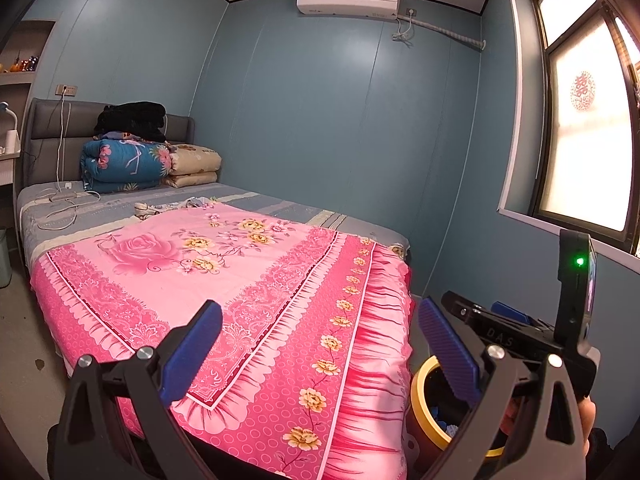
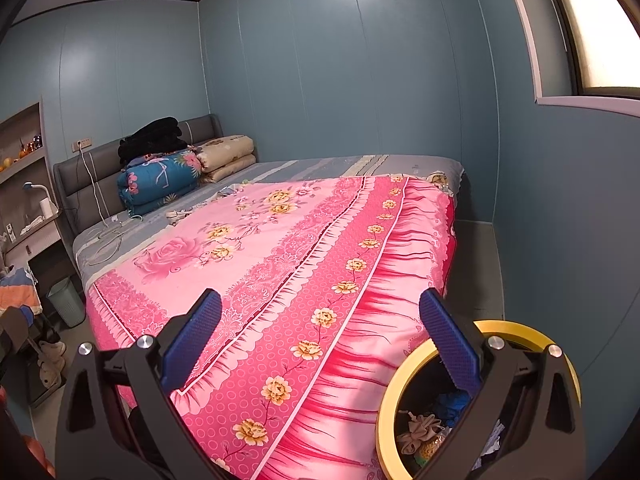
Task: Collect trash
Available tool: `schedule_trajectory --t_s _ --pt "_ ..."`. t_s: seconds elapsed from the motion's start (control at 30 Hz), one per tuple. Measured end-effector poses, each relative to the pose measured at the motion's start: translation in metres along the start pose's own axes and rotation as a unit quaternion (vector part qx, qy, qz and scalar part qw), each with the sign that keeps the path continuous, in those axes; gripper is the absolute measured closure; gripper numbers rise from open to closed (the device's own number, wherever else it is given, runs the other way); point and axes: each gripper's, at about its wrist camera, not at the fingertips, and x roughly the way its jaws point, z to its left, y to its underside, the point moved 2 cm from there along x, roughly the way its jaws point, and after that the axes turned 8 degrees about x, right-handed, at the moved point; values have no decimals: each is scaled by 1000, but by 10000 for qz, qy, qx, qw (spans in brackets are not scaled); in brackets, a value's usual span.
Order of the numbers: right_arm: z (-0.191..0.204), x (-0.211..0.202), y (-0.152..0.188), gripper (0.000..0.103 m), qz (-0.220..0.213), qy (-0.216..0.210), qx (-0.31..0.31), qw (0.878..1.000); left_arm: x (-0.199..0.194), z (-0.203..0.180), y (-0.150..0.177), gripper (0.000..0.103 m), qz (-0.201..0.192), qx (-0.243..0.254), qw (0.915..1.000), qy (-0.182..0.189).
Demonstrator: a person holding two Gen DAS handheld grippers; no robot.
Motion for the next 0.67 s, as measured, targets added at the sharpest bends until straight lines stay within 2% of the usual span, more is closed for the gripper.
schedule_trajectory --t_s 0.67 --pt "-3 6 3 8 124 46 89 9999 7 -8 5 8 112 113 9998 85"
